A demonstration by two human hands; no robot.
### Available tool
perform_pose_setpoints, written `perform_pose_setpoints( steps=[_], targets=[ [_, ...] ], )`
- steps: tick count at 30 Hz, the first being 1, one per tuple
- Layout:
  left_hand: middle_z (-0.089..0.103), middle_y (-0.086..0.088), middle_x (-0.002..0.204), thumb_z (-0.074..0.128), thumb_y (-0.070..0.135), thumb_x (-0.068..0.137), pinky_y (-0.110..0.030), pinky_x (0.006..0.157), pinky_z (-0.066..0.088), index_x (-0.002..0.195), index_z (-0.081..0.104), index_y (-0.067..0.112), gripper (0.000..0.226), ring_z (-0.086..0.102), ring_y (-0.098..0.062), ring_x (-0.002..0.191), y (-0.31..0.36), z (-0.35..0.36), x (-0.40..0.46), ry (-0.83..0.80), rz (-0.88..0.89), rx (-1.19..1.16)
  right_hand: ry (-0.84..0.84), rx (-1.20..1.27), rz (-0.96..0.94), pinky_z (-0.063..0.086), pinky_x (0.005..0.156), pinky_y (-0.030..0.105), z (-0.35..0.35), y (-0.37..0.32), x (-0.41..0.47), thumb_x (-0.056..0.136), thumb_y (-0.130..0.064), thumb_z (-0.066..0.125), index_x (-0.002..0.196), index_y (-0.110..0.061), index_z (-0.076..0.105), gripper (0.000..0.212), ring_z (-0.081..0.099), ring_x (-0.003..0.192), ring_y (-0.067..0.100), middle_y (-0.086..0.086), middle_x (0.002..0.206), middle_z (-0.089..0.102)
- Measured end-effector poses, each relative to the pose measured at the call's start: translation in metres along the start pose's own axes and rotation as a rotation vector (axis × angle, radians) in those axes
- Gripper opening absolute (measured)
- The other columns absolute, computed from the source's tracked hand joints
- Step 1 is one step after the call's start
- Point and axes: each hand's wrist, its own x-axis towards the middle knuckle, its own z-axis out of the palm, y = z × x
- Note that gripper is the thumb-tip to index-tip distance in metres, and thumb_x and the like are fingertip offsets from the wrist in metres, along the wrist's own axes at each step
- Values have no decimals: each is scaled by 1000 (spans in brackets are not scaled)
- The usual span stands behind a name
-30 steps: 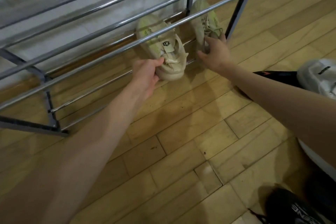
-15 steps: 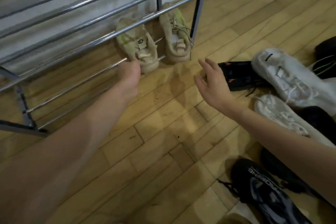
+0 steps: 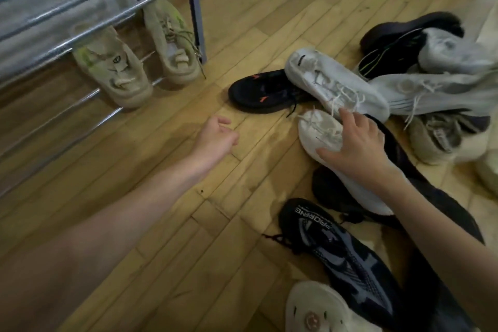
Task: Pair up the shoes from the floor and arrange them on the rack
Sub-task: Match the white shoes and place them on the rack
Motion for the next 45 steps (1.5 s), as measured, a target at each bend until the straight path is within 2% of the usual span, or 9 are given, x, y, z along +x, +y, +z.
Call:
perform_pose_setpoints(
  steps=[5, 9, 16, 19, 27, 33, 37, 42, 45],
  targets=[
    [64, -7, 105, 58, 9, 85, -48, 93, 51, 115, 50, 19, 32, 62, -24, 100, 0, 23, -2, -39, 15, 65, -178, -188, 104, 30, 109, 50, -5, 27, -9, 65, -65, 76, 151, -11, 12, 120, 35, 134, 39, 19, 147, 35],
    [64, -10, 106, 58, 8, 85, -47, 92, 52, 118, 50, 16, 34, 63, -26, 102, 0, 31, -5, -40, -16, 62, -226, -174, 78, 44, 95, 48, -6, 30, -12, 64, -50, 83, 142, -14, 27, 102, 48, 119, 38, 17, 130, 48],
    [66, -13, 110, 59, 9, 89, -37, 82, 55, 117, 53, 8, 28, 66, -22, 98, -2, 29, -19, -92, -43, -5, -261, 394, 90, 44, 86, 29, -15, 12, -16, 63, -36, 87, 147, -18, 27, 105, 49, 118, 21, 3, 137, 45],
    [65, -11, 112, 63, 13, 88, -34, 83, 56, 119, 55, 11, 32, 66, -19, 98, -11, 13, -26, -106, -43, 4, -278, 706, 113, 44, 67, 18, -13, -10, -15, 67, -35, 85, 148, -24, 27, 100, 56, 96, 8, 0, 129, 46],
    [68, 0, 118, 86, 62, 36, -36, 96, 50, 135, 50, 19, 114, 65, -11, 110, -24, -25, -45, -351, 57, -56, -287, 1089, 213, 50, 65, 27, -7, -85, 12, 71, -25, 84, 145, -18, 12, 104, 58, 86, 10, -6, 103, 52],
    [73, 3, 109, 82, 49, 49, -36, 95, 52, 116, 62, 23, 75, 68, -11, 102, -27, -20, -45, -189, 109, -25, -296, 1194, 265, 50, 64, 25, 10, -116, 24, 71, -33, 85, 130, -14, 20, 90, 57, 86, 8, -6, 99, 52],
    [69, -10, 117, 78, 6, 70, -41, 96, 52, 124, 57, 8, 58, 67, -22, 107, -30, -21, -39, -160, 29, -278, -256, 1236, 227, 53, 89, 36, 24, -114, 29, 79, -47, 74, 146, -14, 14, 96, 58, 107, 15, -4, 121, 52],
    [67, -13, 123, 64, -1, 70, -40, 100, 49, 125, 55, 7, 55, 63, -27, 114, -45, -36, -35, -289, -84, -561, 88, 849, 101, 39, 106, 37, 39, -71, 52, 88, -22, 62, 144, -10, 27, 67, 43, 124, 22, 10, 136, 40],
    [66, -14, 123, 62, -2, 68, -40, 98, 50, 121, 57, 10, 55, 63, -28, 114, -56, -39, -34, -277, -126, -624, 300, 376, 18, 13, 119, 43, 38, -49, 74, 75, 1, 59, 149, -12, 17, 87, 9, 144, 34, 16, 154, 14]
  ],
)
